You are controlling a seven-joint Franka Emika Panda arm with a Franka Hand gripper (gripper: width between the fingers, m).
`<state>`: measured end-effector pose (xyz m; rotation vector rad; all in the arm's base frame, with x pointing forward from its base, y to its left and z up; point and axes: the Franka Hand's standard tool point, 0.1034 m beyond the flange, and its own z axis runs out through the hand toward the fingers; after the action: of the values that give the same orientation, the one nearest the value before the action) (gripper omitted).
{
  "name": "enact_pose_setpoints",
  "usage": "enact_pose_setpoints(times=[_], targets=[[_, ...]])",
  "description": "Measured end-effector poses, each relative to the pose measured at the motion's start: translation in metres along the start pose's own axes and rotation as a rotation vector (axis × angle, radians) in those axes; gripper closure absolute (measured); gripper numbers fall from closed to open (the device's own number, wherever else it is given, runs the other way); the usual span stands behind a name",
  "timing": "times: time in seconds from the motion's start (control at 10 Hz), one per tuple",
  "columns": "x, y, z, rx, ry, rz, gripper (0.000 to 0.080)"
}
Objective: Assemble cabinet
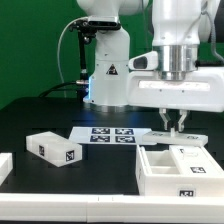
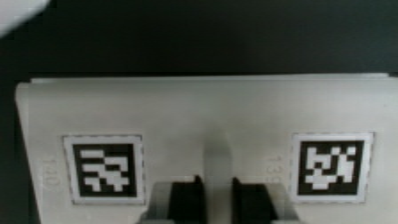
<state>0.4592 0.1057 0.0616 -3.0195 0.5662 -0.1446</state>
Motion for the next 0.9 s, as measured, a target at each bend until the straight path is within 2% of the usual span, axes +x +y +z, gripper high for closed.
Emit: enact_pose_setpoints(times=[0.4,0.6,0.7,0.9], targets=[[0.001,0.003,0.001,-0.012,-0.002,-0.221,0.0735],[0.011,0.009,-0.006,-0.007,0.007,-0.629,0.0735],[0.007,0.003,-0.006,-0.004,0.006,-0.71,0.0735],[0.008,0.007,-0.005,-0.024,0.023,-0.853,0.0735]])
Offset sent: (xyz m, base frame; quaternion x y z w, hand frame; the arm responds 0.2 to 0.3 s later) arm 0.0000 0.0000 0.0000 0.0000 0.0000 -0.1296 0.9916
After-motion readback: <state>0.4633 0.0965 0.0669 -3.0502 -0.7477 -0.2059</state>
